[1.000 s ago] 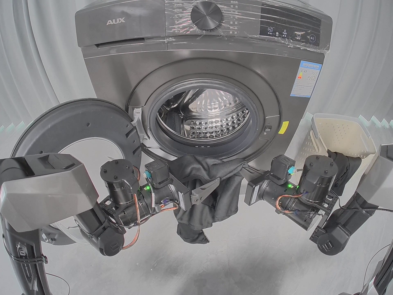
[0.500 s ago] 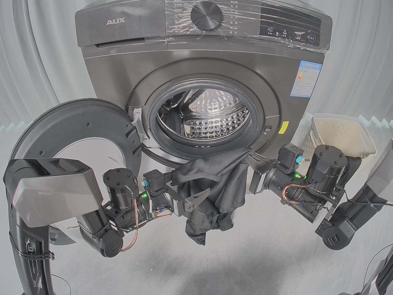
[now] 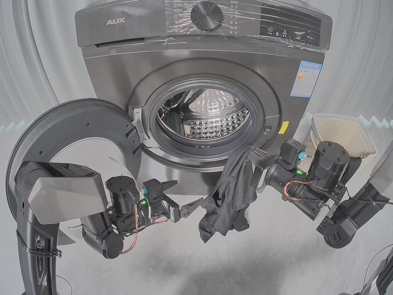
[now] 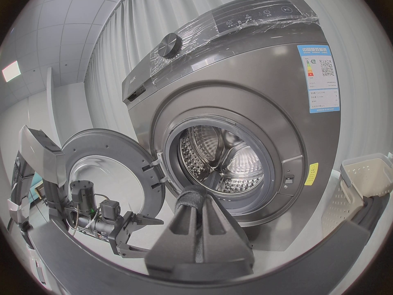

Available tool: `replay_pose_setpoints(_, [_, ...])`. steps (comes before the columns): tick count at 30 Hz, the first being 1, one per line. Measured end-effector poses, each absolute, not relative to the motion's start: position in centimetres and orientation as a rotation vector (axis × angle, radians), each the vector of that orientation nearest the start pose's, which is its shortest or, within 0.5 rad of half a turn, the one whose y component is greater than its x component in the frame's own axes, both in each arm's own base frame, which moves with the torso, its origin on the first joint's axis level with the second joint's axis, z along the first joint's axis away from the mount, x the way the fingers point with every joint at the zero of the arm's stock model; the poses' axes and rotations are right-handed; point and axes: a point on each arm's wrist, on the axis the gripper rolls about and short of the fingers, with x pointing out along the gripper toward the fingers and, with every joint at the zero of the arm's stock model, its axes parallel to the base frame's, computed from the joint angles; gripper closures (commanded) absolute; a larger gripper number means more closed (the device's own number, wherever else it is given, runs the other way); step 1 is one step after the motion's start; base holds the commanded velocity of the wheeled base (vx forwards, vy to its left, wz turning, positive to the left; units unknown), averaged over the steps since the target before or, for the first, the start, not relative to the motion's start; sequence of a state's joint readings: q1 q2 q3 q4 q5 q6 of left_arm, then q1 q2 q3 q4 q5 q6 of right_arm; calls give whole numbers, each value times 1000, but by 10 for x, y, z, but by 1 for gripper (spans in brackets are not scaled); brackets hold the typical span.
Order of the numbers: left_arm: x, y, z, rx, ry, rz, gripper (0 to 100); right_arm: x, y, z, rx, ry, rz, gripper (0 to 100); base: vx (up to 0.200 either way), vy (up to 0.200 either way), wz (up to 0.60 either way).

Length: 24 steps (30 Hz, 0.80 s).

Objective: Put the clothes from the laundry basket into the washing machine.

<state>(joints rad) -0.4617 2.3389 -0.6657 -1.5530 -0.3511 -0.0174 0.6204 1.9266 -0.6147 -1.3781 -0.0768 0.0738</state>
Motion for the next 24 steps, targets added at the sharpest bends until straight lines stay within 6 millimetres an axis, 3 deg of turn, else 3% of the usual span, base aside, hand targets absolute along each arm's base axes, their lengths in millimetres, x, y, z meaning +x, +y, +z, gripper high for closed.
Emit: replay_pose_setpoints(24, [328,-171,-18,44,211,-792,0,271,198,157,126,-114,551,100,0,0,0])
